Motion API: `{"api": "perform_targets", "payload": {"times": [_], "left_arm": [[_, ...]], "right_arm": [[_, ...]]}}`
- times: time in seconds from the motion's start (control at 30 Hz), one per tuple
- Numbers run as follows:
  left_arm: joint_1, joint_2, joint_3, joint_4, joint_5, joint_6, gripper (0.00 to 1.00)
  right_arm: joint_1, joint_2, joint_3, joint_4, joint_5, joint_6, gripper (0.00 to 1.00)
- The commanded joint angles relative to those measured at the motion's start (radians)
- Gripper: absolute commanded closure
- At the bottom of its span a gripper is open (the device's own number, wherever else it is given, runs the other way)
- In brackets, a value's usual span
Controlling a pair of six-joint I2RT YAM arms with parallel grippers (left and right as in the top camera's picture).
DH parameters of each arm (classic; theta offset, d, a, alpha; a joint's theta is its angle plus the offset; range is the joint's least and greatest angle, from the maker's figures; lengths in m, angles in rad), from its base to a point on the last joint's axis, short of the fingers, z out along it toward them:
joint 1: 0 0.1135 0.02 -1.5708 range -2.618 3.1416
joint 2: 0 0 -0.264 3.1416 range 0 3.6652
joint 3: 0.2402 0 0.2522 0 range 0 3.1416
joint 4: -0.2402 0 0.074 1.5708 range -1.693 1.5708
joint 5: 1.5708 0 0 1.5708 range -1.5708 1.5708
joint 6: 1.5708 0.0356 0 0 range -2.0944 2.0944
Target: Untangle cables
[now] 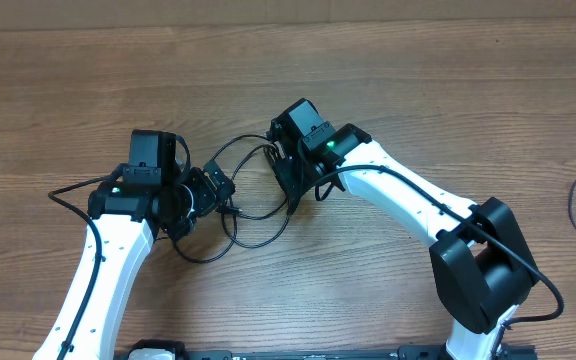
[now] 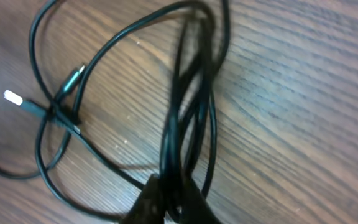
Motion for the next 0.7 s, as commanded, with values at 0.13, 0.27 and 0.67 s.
{"api": "perform_targets", "payload": {"times": [0.13,0.27,0.67], "left_arm": [[-0.007,0.003,0.019,-0.001,0.005,0.004,0.01],[-0.007,0.003,0.019,0.000,0.005,0.004,0.00],[-0.007,0.003,0.019,0.009,0.029,0.004,0.01]], "right_arm": [[-0.004,-0.037,0.023,-0.024,-0.188,-0.002,0.96],[-0.006,-0.092,0.023,-0.055,-0.254,-0.013,0.96],[-0.007,-0.263,0.023,-0.122,-0.422,-0.098,0.96]]}}
